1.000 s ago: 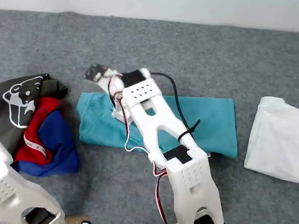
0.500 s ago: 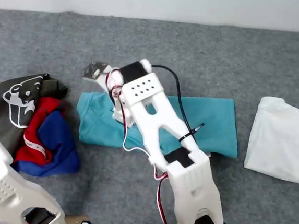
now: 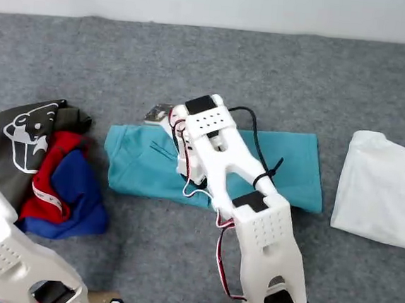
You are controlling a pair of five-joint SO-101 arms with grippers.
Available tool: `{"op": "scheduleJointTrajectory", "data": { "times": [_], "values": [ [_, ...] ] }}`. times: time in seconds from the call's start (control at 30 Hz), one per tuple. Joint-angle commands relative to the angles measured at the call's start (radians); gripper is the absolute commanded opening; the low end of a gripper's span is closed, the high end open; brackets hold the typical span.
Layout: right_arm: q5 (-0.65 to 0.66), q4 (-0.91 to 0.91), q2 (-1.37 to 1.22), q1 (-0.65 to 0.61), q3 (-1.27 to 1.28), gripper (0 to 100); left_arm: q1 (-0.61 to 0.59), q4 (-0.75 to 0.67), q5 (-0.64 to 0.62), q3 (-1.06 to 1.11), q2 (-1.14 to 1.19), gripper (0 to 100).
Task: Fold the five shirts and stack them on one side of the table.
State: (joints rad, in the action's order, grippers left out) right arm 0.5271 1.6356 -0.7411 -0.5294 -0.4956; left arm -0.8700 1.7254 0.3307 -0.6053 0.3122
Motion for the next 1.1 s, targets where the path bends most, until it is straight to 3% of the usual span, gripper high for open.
{"op": "scheduleJointTrajectory", "data": {
  "times": [0.0, 0.3, 0.63, 0.93, 1.07],
  "values": [
    [0.005, 0.021, 0.004, -0.013, -0.069, 1.0, 0.006, 0.008, 0.005, -0.035, -0.057, 2],
    [-0.028, 0.160, 0.154, -0.001, -0.176, 1.0, 0.006, 0.015, 0.003, -0.053, -0.066, 2],
    [-0.227, 0.162, 0.341, 0.271, -0.155, 1.4, 0.037, 0.029, 0.008, -0.021, -0.227, 2],
    [-0.230, 0.157, 0.389, 0.479, 0.130, 1.1, 0.061, 0.029, 0.011, 0.157, -0.377, 2],
    [-0.184, 0.157, 0.372, 0.553, 0.210, 1.1, 0.060, 0.029, 0.074, 0.213, -0.417, 2]
  ]
}}
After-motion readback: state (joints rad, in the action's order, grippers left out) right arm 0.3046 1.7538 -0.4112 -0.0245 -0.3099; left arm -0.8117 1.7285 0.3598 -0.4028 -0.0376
